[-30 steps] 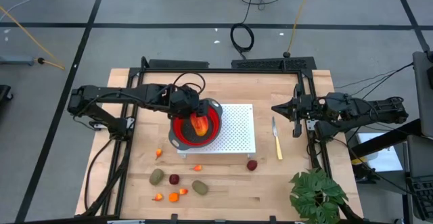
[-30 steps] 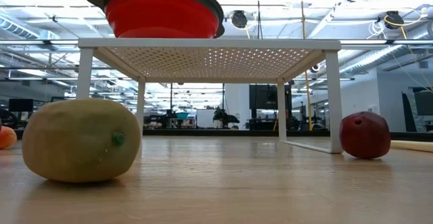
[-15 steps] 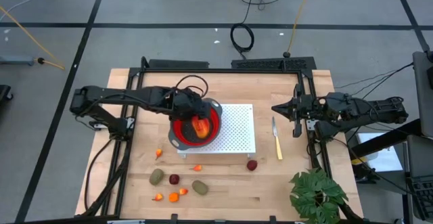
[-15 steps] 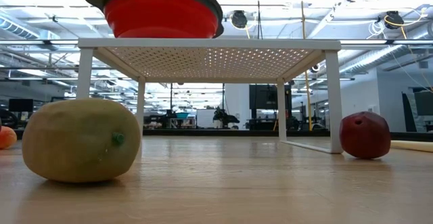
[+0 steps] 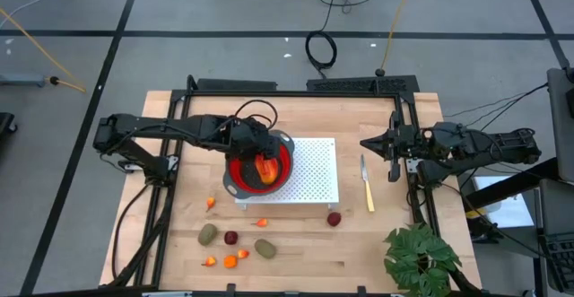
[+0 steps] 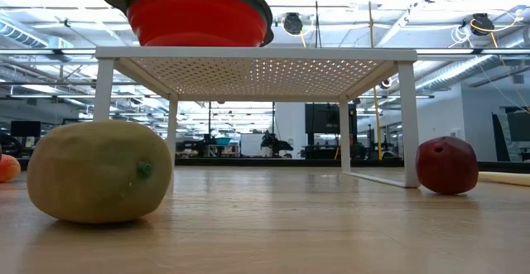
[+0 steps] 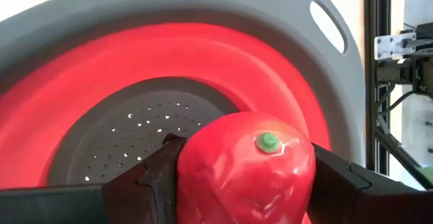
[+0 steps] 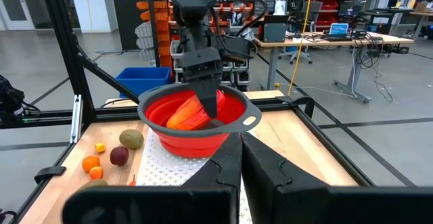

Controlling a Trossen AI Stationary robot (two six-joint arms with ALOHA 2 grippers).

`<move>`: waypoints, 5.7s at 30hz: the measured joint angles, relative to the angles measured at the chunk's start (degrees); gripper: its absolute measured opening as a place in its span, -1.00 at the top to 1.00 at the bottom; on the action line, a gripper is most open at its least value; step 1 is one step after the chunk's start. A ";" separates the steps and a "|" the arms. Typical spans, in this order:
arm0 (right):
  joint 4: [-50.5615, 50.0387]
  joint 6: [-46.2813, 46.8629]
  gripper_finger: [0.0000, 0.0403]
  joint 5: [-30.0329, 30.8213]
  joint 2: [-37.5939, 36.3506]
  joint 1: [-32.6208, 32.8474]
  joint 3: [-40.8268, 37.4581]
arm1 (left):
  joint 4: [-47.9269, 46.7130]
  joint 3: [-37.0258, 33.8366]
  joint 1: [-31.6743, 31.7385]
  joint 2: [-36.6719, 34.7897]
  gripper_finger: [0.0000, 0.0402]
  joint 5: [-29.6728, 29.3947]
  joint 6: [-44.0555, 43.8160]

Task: Pick & Place Fruit
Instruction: Put the orange mango into the red strainer bowl on the shelf, then put the brown kiwi into the red strainer bowl on the shelf

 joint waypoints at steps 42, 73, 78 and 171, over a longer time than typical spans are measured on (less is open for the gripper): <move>-0.04 0.02 0.99 -0.05 -0.01 0.00 0.00 | 10.27 0.02 -4.03 -9.57 0.12 4.31 6.60; -0.44 0.00 1.00 0.00 0.01 0.00 0.00 | 6.10 0.04 -28.08 -14.09 0.97 10.54 2.33; -1.49 -0.65 1.00 -0.17 -0.15 0.00 0.00 | 5.90 0.07 -32.75 -13.72 0.98 5.60 -0.34; -1.31 12.02 1.00 -11.47 -32.69 -0.11 -25.35 | -3.15 -27.06 -50.66 -12.35 -0.50 1.33 -38.53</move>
